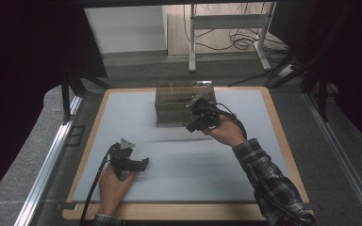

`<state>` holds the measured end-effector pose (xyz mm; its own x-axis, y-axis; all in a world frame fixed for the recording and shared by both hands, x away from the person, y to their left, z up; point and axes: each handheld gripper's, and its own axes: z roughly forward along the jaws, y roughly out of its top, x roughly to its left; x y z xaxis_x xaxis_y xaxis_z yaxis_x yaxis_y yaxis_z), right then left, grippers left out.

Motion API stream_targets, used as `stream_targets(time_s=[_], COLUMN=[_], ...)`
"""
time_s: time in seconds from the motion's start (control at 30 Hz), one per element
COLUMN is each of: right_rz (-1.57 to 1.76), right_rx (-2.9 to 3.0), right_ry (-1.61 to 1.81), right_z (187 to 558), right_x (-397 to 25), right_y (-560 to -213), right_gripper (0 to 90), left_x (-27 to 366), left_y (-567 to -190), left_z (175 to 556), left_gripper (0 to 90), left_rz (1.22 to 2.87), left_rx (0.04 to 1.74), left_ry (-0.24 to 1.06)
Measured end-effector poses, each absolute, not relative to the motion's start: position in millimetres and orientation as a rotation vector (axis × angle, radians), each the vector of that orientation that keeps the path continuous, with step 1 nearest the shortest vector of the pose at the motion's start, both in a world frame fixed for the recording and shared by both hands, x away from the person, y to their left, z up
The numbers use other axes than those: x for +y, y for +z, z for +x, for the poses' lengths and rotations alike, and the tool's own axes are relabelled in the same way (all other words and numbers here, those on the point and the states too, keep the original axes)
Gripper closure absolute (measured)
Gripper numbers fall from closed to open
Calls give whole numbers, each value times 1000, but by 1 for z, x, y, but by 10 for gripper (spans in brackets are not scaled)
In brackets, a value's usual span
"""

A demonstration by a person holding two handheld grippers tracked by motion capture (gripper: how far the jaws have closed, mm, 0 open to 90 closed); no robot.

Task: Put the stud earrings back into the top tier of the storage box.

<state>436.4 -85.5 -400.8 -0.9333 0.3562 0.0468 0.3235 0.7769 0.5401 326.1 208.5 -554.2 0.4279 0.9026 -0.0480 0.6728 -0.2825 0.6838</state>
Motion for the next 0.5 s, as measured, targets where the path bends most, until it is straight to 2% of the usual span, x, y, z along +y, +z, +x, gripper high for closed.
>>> stream_targets(time_s=[0.5], right_rz=[619], right_rx=[2754], right_ry=[988], right_z=[456], right_x=[-78], right_y=[-394], right_gripper=[845], left_x=[208], left_y=[-554], left_z=[326], left_gripper=[0], left_rz=[2044], left_rx=[1330], left_ry=[463])
